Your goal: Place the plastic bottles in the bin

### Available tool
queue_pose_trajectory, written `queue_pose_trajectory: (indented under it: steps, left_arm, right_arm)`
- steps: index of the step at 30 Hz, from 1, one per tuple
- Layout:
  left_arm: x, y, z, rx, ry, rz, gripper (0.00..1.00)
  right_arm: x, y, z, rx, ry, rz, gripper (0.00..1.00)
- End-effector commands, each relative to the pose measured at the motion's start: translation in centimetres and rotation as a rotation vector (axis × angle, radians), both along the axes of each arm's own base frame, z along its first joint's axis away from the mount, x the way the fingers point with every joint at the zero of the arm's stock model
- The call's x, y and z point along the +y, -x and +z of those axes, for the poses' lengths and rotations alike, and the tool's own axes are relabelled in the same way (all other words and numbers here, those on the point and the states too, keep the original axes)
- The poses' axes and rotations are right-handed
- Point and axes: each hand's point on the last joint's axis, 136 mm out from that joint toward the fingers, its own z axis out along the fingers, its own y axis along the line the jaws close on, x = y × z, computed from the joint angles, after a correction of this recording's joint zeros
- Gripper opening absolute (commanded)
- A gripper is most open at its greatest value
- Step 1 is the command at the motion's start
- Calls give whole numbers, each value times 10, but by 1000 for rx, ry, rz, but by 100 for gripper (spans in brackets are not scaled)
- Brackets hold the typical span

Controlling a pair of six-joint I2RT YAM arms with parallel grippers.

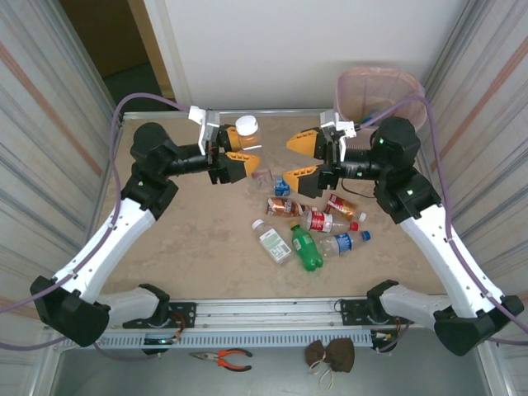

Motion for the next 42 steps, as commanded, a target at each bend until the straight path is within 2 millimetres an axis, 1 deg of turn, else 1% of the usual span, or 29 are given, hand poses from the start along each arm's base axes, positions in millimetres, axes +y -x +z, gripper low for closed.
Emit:
queue_pose_trajectory:
  steps: [1,6,10,16,21,25,29,31,33,34,36,39,40,42]
  left_arm:
    - [2,38,35,-152,48,-106,48]
    - [-1,46,40,-173,50,-138,48]
    - [-4,53,41,-184,50,-170,49]
    - [-10,57,41,-184,43,-197,49]
    - [-12,55,39,-179,38,-197,49]
    - [-12,55,39,-177,36,-197,50]
    - [-12,54,39,-178,35,-183,53]
    - [-12,53,38,-177,35,-178,56]
    - [-12,51,39,-178,37,-166,58]
    - [-12,50,38,-176,36,-161,60]
    - [-12,49,38,-177,35,-142,69]
    - [-7,44,38,-184,31,-75,78]
    - [-4,41,38,-186,31,-41,82]
    - [3,32,37,-181,33,41,86]
  right_arm:
    - [8,5,8,-56,1,18,90]
    - [22,10,3,-68,20,55,89]
    - [27,10,-2,-77,38,59,88]
    - [35,18,1,-86,36,100,84]
    - [41,20,4,-93,31,116,76]
    - [41,20,6,-91,34,112,70]
    - [40,20,5,-93,44,96,61]
    - [39,20,5,-98,48,90,57]
    - [38,19,4,-97,55,85,55]
    - [38,19,4,-98,58,84,55]
    - [35,17,4,-103,67,62,54]
    - [27,7,4,-94,78,9,54]
    - [23,1,5,-83,81,-15,54]
    - [13,-11,4,-60,89,-65,54]
